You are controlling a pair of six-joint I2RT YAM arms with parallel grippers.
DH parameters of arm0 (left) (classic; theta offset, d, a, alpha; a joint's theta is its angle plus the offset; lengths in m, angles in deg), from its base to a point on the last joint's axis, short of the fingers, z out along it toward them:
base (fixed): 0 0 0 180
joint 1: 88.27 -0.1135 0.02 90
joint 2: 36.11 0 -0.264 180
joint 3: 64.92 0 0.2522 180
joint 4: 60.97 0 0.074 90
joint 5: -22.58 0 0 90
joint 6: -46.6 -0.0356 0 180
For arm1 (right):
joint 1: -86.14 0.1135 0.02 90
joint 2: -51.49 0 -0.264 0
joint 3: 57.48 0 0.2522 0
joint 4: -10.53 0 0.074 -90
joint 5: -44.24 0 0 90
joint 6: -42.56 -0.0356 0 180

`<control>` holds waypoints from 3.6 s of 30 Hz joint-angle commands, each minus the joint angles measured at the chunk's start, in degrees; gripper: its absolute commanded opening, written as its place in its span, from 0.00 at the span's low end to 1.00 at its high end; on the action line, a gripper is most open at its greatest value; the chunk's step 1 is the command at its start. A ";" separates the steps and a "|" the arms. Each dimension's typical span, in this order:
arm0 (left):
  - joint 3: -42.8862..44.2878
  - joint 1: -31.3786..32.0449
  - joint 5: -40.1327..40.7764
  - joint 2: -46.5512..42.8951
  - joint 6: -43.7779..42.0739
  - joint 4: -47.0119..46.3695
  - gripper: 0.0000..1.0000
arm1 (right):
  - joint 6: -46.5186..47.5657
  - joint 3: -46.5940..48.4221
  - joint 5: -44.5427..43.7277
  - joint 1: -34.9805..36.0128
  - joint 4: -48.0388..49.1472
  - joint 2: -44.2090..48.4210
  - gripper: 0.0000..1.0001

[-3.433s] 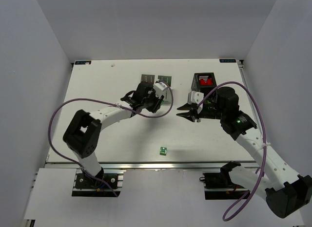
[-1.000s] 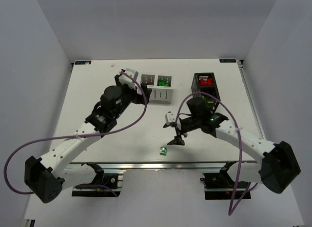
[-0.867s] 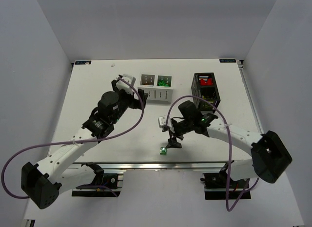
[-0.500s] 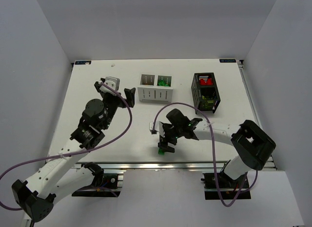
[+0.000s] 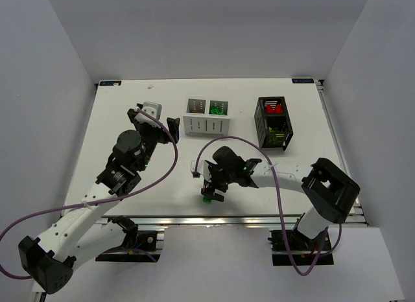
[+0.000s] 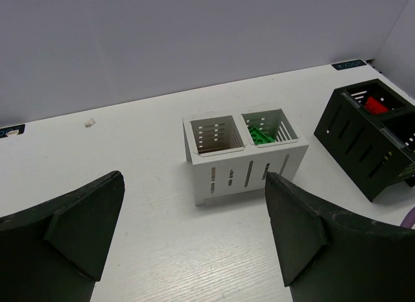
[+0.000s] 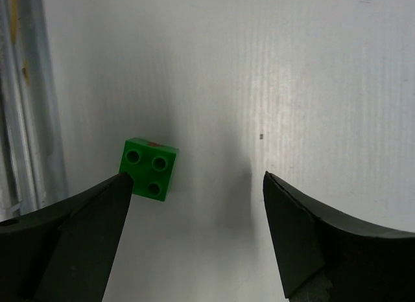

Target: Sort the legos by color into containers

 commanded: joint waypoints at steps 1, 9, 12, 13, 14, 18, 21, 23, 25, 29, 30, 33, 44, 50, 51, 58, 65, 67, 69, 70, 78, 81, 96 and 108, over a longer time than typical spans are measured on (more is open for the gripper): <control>-0.31 -0.50 -0.35 0.01 -0.13 -0.82 0.98 | -0.71 0.63 -12.46 0.28 1.52 -2.82 0.85; -0.31 -0.77 -0.70 0.19 -0.21 -0.82 0.98 | -4.06 1.34 -21.80 -2.88 7.06 -0.03 0.82; -0.40 -0.94 -0.88 0.36 -0.13 -0.82 0.98 | -5.11 1.08 -16.53 -4.11 6.63 2.79 0.85; -0.32 -0.94 -0.97 0.36 -0.13 -0.82 0.98 | -5.20 1.08 -15.48 -4.20 5.93 3.15 0.87; -0.31 -0.94 -0.97 0.54 -0.13 -0.82 0.98 | -5.20 1.08 -14.16 -4.29 5.49 3.33 0.90; -0.40 -1.21 -0.97 0.80 -0.13 -0.82 0.98 | -6.08 1.86 -10.46 -4.20 4.08 2.63 0.89; -0.40 -1.38 -1.05 0.80 -0.13 -0.82 0.98 | -7.40 2.39 -9.14 -4.29 3.99 1.93 0.89; -0.49 -1.47 -1.14 0.98 -0.13 -0.82 0.98 | -9.15 2.48 -8.70 -4.47 4.16 1.66 0.89; -0.40 -1.56 -1.23 1.15 -0.13 -0.82 0.98 | -10.83 3.01 -9.57 -4.55 4.08 0.43 0.89; -0.40 -1.65 -1.23 1.16 -0.21 -0.82 0.98 | -13.73 4.41 -11.61 -4.55 3.99 -1.94 0.89; -0.40 -1.65 -1.23 1.16 -0.13 -0.82 0.98 | -13.73 4.24 -11.25 -4.55 3.12 -2.12 0.89; -0.49 -1.74 -1.32 1.16 -0.04 -0.82 0.98 | -13.82 4.24 -10.63 -4.55 2.23 -3.26 0.89; -0.40 -1.74 -1.50 1.07 -0.04 -0.82 0.98 | -12.15 4.68 -11.69 -4.55 2.32 -5.37 0.74; -0.58 -1.82 -1.58 1.16 -0.04 -0.91 0.98 | -10.48 4.24 -9.41 -4.55 2.76 -4.93 0.74; -0.58 -1.82 -1.76 1.16 -0.04 -0.91 0.98 | -10.30 3.89 -9.05 -4.55 3.19 -4.93 0.74; -0.40 -1.82 -2.02 1.68 -0.13 -0.73 0.98 | -7.84 4.24 -5.81 -4.47 4.17 -5.63 0.49; -0.49 -1.82 -2.02 1.68 -0.13 -0.82 0.98 | -6.00 5.73 -5.88 -4.38 2.32 -4.24 0.14; -0.49 -1.82 -2.02 1.68 -0.13 -0.73 0.98 | -5.38 6.35 -7.02 -4.55 2.06 -2.83 0.10; -0.67 -1.91 -1.85 1.42 -0.21 -0.91 0.98 | -4.94 6.44 -7.47 -4.99 2.23 0.15 0.10; -0.67 -1.82 -1.76 1.33 -0.21 -1.00 0.98 | -4.50 6.44 -7.82 -5.17 2.32 1.12 0.09; -0.93 -1.82 -1.06 0.63 -0.48 -1.35 0.98 | -1.87 10.47 -12.21 -9.38 2.76 6.41 0.09; -1.02 -1.82 -1.06 0.80 -0.57 -1.26 0.98 | -1.16 14.67 -13.44 -12.10 2.85 4.83 0.09; -1.02 -1.91 -0.88 1.07 -0.74 -1.26 0.98 | -4.50 37.63 -13.53 -20.99 -0.14 -10.55 0.14; -0.93 -1.91 -0.97 1.07 -0.74 -1.17 0.98 | -6.26 40.54 -13.53 -23.54 -0.05 -16.09 0.31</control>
